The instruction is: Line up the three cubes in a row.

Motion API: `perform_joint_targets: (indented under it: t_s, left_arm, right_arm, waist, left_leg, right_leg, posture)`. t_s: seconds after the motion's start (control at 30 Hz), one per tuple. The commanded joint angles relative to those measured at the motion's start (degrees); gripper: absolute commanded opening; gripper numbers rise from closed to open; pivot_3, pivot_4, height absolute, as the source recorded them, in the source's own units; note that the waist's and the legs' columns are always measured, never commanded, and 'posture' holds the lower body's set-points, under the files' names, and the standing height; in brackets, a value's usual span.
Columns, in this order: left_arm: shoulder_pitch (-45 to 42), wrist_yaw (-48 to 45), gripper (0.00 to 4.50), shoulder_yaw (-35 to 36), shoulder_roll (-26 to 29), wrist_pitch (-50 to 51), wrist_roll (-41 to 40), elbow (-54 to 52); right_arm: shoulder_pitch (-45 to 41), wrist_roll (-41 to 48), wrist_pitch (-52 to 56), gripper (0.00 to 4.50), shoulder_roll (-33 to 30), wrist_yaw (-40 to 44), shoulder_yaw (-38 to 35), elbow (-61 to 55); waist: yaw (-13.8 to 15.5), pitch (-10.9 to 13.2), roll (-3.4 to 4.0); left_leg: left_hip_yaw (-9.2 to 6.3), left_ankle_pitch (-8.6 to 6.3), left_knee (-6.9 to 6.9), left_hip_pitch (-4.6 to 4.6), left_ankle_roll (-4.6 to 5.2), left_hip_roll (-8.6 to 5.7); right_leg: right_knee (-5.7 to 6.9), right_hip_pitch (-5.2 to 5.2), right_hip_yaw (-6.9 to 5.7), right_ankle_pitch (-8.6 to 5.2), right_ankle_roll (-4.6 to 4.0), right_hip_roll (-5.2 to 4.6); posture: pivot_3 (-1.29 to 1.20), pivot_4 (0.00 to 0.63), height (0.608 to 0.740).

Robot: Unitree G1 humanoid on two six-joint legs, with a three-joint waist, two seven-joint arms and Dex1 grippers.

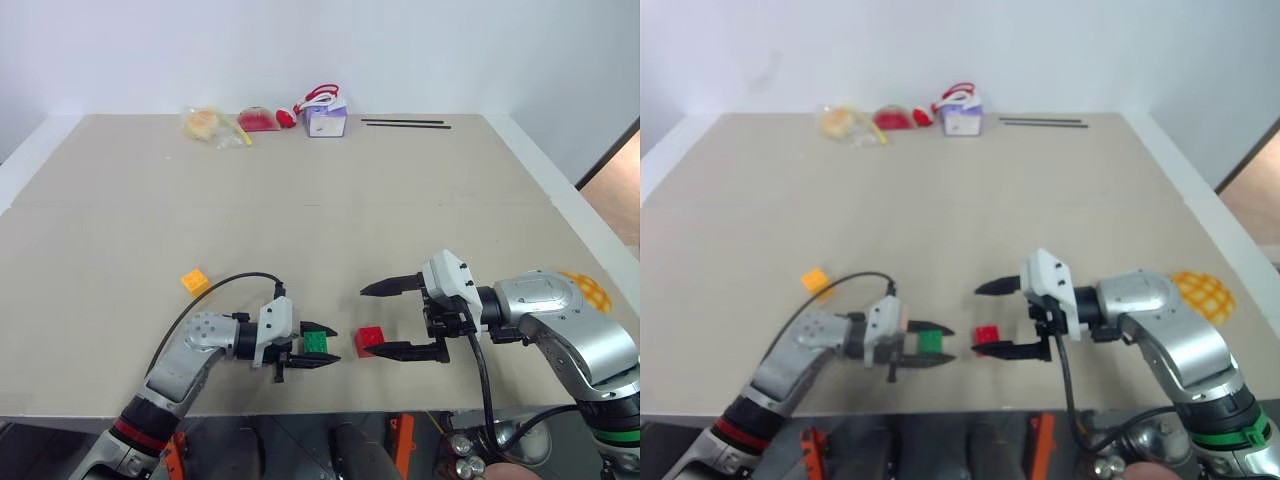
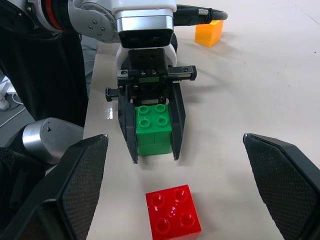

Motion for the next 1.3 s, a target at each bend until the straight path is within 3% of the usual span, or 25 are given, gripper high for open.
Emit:
perform_joint_targets:
  t_s: [0.03, 0.2, 0.37, 0.53, 0.63, 0.77, 1.07, 1.3]
  left_arm:
    - [-0.8, -0.2, 2.71, 0.1, -0.1, -1.2, 0.3, -0.1]
    - [-0.6, -0.6, 4.47, 0.4, 0.3, -0.7, 0.0, -0.5]
    - [-0.4, -0.4, 4.47, 1.6, 0.1, -0.3, -1.6, -2.2]
    - [-0.1, 3.1, 4.47, 7.9, 0.0, 8.1, -11.9, -10.2]
    - [0.2, 8.2, 4.47, 11.8, -0.3, 14.5, -17.0, -15.5]
    - [0.9, 22.4, 4.47, 17.9, -4.1, 19.9, -20.2, -21.6]
    - [5.8, 59.2, 4.47, 25.4, -16.0, 21.2, -3.2, -29.1]
    - [9.4, 64.4, 4.47, 25.6, -16.8, 19.2, 3.1, -29.3]
  right_arm:
    - [0.1, 1.0, -0.3, 4.50, -0.6, 0.1, -1.8, -2.0]
    - [0.1, 1.0, -0.3, 4.50, -0.7, 0.1, -1.8, -1.8]
    - [0.0, 1.1, -0.2, 4.50, -0.7, 0.3, -1.8, -1.8]
    - [0.4, 2.9, 0.8, 4.50, -1.3, 0.9, -2.9, -2.1]
    - [0.1, 5.4, 2.1, 4.50, -1.2, 1.0, -4.0, -2.2]
    - [-2.7, 5.4, 1.1, 4.50, 1.8, -1.9, -4.2, -0.4]
    - [-10.2, 1.7, -1.2, 4.50, 8.3, -5.5, -1.6, 6.1]
    - [-13.6, -0.1, -3.1, 4.50, 10.1, -3.4, 0.3, 10.0]
  waist:
    - [0.0, 0.0, 0.00]
    - [0.0, 0.0, 0.00]
    - [0.0, 0.0, 0.00]
    - [0.0, 0.0, 0.00]
    - [0.0, 0.0, 0.00]
    - [0.0, 0.0, -0.02]
    - [0.1, 0.0, -0.05]
    - [0.1, 0.0, -0.04]
  left_leg:
    - [0.00, 0.00, 0.00, 0.00, 0.00, 0.00]
    - [0.00, 0.00, 0.01, 0.00, 0.00, 0.00]
    - [0.00, 0.00, 0.01, 0.00, 0.00, 0.00]
    - [-0.01, 0.00, 0.01, -0.01, 0.00, 0.02]
    - [-0.01, 0.00, 0.01, 0.00, 0.00, 0.02]
    - [-0.01, 0.00, 0.07, 0.00, 0.00, 0.02]
    - [-0.03, 0.01, 0.28, 0.00, 0.00, -0.01]
    - [-0.02, 0.01, 0.27, -0.01, 0.00, -0.04]
  right_leg:
    - [0.00, 0.00, 0.00, 0.00, 0.00, 0.00]
    - [0.00, 0.00, 0.00, 0.00, 0.01, 0.00]
    - [0.00, 0.00, 0.00, 0.00, 0.01, 0.00]
    - [0.00, 0.00, 0.00, 0.01, 0.02, 0.00]
    - [0.00, 0.02, 0.00, 0.02, 0.03, 0.00]
    - [0.00, 0.05, 0.00, 0.06, 0.11, 0.00]
    - [-0.01, 0.13, 0.04, 0.28, 0.29, 0.02]
    - [-0.01, 0.11, 0.06, 0.34, 0.39, 0.02]
  posture:
    - [0.00, 0.150, 0.740]
    - [0.00, 0.150, 0.740]
    - [0.00, 0.150, 0.740]
    - [0.00, 0.150, 0.740]
    - [0.00, 0.150, 0.740]
    - [0.00, 0.150, 0.740]
    - [0.00, 0.150, 0.740]
    - [0.00, 0.150, 0.740]
